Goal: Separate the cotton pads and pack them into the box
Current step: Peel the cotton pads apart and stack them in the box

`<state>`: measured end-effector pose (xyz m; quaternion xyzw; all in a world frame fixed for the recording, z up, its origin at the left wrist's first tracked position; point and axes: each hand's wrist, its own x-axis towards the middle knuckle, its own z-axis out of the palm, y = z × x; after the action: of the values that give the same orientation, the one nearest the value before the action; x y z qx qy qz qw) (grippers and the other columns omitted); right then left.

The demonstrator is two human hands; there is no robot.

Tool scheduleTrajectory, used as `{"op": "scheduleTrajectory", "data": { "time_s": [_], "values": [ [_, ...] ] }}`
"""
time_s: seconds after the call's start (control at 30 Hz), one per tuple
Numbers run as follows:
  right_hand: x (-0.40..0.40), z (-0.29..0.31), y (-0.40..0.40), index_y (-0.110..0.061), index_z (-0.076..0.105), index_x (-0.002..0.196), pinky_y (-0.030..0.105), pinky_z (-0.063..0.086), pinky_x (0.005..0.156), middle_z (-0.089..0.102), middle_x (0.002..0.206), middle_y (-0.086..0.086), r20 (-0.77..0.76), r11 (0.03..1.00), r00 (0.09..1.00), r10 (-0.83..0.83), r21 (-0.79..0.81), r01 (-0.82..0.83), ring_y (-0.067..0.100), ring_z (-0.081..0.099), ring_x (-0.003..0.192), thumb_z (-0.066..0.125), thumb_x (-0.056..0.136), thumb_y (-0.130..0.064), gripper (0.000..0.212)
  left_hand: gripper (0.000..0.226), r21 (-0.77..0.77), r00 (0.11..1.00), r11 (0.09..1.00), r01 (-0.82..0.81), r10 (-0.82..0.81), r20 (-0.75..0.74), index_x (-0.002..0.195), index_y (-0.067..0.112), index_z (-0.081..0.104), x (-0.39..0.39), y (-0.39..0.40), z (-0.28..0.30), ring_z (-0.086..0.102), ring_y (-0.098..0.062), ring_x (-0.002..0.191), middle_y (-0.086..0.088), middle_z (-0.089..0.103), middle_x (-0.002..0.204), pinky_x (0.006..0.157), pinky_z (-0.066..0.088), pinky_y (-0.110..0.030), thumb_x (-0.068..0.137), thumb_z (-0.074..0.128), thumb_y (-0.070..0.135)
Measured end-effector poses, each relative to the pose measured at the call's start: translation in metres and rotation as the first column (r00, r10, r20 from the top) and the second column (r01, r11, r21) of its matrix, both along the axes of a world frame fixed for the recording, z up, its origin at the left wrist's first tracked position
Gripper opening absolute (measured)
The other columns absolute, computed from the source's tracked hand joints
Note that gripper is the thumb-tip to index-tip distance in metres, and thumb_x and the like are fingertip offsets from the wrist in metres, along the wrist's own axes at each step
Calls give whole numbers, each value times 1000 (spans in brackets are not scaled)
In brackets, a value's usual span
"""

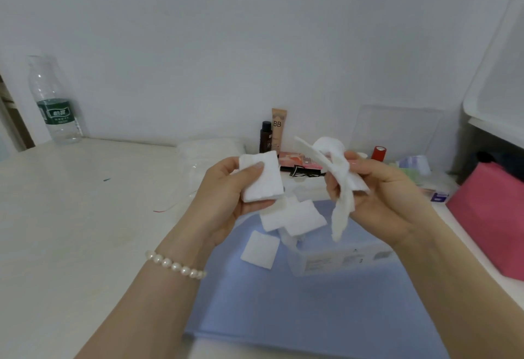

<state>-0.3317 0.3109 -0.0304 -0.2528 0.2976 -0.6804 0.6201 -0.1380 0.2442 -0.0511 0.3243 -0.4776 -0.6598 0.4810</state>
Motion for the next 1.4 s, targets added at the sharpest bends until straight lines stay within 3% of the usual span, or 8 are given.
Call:
{"op": "scheduleTrajectory", "data": {
  "time_s": [0.17, 0.33, 0.5, 0.7, 0.93, 1.07, 1.27, 1.4],
  "values": [
    [26, 7, 11, -10, 72, 58, 26, 57, 61, 71, 72, 5, -401, 1000, 916, 11, -20, -20, 15, 69, 67, 62, 59, 0, 14, 15, -46, 986, 987, -153, 150, -79, 104, 2, 57, 8, -4, 5, 67, -31, 88, -19, 66, 103, 54, 58, -30, 90, 56, 9],
    [48, -10, 12, -19, 75, 67, 20, 52, 66, 71, 76, -3, -870, 999, 491, 42, 32, -28, 7, 64, 70, 70, 74, 1, 22, 3, -95, 972, 968, -230, 233, 16, 93, 10, 59, 16, -10, 4, 66, -30, 89, -16, 65, 100, 56, 59, -30, 90, 58, 10],
    [58, -18, 12, -22, 72, 67, 29, 54, 70, 69, 85, 2, -919, 995, 382, 98, 100, -15, 13, 63, 74, 69, 78, -2, 23, 3, -134, 981, 977, -167, 179, 80, 91, 9, 59, 14, -11, 0, 68, -35, 91, -20, 67, 101, 65, 59, -39, 89, 60, 10],
    [57, -20, 11, -22, 59, 75, 29, 42, 55, 40, 59, -2, -955, 990, 264, 138, 129, -50, 20, 47, 65, 58, 89, -10, 18, 11, -134, 985, 982, -131, 145, 95, 98, 7, 59, 14, -13, -1, 67, -35, 96, -21, 65, 107, 69, 58, -41, 89, 61, 12],
    [51, -13, 13, -28, 49, 83, 26, 35, 55, 47, 65, 7, -996, 998, 82, -30, -35, -60, 11, 37, 54, 58, 87, -12, 19, 6, -122, 983, 985, -125, 139, 119, 94, 10, 59, 12, -12, -1, 66, -35, 98, -21, 65, 108, 66, 58, -39, 89, 61, 13],
    [54, -12, 14, -22, 53, 77, 15, 31, 45, 37, 51, -5, -984, 995, 164, -66, -78, -69, 5, 32, 45, 66, 81, -4, 22, 9, -113, 983, 985, -127, 141, 122, 97, 9, 59, 10, -11, -1, 66, -33, 98, -20, 65, 106, 72, 58, -44, 88, 62, 12],
    [45, -5, 12, -14, 57, 73, 31, 45, 59, 56, 61, 14, -771, 981, 606, -194, -167, 102, 23, 55, 59, 63, 77, 10, 26, 13, -112, 986, 987, -119, 131, 105, 101, 7, 60, 9, -8, -2, 68, -23, 85, -13, 68, 96, 68, 59, -38, 88, 61, 11],
    [38, -2, 9, -12, 56, 73, 30, 55, 49, 69, 68, -5, -559, 982, 808, -186, -127, 139, 12, 67, 65, 55, 79, 16, 28, 10, -107, 989, 990, -88, 100, 109, 98, 9, 59, 3, -4, -3, 68, -20, 82, -12, 68, 94, 64, 59, -36, 89, 61, 10]
  ]
}}
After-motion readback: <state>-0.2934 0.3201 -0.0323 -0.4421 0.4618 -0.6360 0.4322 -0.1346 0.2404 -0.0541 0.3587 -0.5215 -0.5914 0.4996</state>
